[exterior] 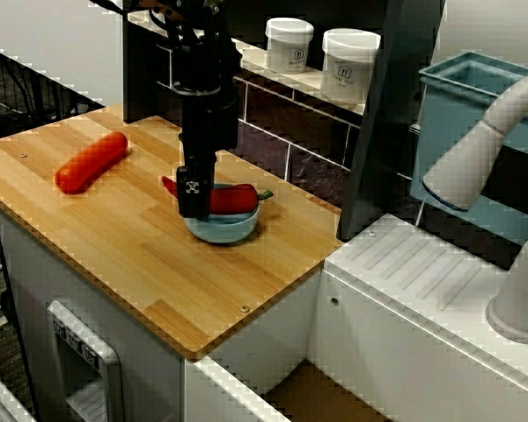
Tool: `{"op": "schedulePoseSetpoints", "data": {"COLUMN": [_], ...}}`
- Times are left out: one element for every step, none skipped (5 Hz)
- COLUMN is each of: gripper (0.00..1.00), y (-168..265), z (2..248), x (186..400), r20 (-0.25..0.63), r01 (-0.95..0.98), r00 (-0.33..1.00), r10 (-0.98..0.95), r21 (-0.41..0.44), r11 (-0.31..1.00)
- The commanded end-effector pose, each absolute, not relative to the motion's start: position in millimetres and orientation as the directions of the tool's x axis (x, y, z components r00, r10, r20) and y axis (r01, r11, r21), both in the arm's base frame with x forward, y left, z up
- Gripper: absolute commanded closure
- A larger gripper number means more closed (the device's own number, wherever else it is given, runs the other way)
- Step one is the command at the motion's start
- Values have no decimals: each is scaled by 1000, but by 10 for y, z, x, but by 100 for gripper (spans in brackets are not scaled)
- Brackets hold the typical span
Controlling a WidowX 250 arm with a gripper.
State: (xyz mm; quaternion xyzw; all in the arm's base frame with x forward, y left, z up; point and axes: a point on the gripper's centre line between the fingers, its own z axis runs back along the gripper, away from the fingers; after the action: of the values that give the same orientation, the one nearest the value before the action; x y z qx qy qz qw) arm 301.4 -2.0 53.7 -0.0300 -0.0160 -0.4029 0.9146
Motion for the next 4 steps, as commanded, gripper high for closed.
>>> {"op": "schedulePoseSetpoints", "data": {"gripper": [100, 100, 100, 100], "y": [182, 221, 254, 316], "z": [515, 528, 615, 782], "x": [3039, 3038, 2992, 2934], "r20": [90, 85, 97, 116], "r01": [694, 681, 674, 674], "r00": [719, 732, 738, 738], "r10": [-689, -676, -668, -665], "r21": [-42, -45, -53, -62], "r11": [719, 731, 737, 736]}}
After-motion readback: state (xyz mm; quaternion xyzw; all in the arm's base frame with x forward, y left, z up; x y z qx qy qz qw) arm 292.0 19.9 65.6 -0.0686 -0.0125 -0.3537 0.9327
